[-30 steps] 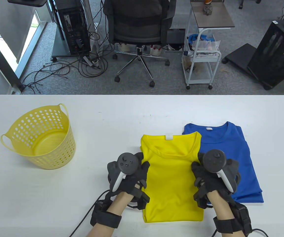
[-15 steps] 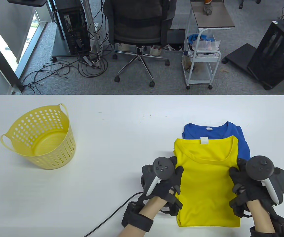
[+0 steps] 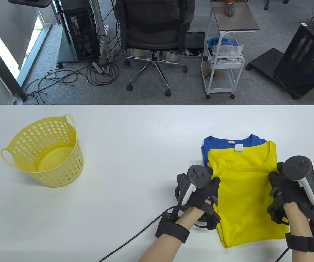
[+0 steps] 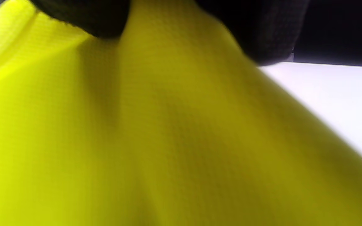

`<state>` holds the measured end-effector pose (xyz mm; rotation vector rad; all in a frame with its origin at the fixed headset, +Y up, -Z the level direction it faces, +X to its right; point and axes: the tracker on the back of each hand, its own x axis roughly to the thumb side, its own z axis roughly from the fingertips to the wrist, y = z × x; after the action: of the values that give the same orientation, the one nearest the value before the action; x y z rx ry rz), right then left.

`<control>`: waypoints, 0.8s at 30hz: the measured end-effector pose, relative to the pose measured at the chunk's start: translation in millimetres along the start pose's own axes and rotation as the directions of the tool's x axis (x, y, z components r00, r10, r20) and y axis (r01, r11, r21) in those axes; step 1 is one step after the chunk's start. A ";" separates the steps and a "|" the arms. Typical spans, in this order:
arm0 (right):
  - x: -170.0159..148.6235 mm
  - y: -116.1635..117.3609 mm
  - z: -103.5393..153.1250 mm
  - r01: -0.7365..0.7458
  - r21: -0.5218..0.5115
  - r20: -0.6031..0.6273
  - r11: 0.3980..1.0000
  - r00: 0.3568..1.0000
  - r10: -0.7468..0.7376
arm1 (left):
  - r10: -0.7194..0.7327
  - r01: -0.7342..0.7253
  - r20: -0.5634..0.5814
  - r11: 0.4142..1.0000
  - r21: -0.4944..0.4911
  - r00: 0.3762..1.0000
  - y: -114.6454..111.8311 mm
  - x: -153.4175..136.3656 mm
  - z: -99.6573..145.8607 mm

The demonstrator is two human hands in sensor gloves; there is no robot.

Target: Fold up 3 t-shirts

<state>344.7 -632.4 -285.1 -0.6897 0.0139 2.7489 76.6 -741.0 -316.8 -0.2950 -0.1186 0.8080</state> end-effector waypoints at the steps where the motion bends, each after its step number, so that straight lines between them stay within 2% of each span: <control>1: 1.2 -1.4 -3.9 -0.011 -0.007 -0.005 1.000 1.000 0.011 | 0.001 -0.001 0.003 1.000 0.001 1.000 -0.4 2.0 -2.2; 5: 3.6 -0.5 -17.7 -0.025 -0.018 -0.026 1.000 0.999 0.024 | -0.015 0.014 0.012 1.000 0.022 1.000 2.2 7.6 -14.2; 13: 9.4 20.9 -47.1 -0.009 -0.025 -0.054 1.000 0.999 0.008 | -0.075 0.075 -0.002 0.994 0.073 0.997 8.7 4.4 -48.1; 24: 14.6 59.7 -92.7 -0.030 0.087 -0.107 0.996 0.994 0.039 | -0.179 0.186 -0.079 0.980 0.078 0.981 7.9 -7.7 -96.2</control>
<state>357.5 -692.8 -377.7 -0.8212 0.1680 2.7218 86.6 -762.1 -410.8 -0.2283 -0.0430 0.6176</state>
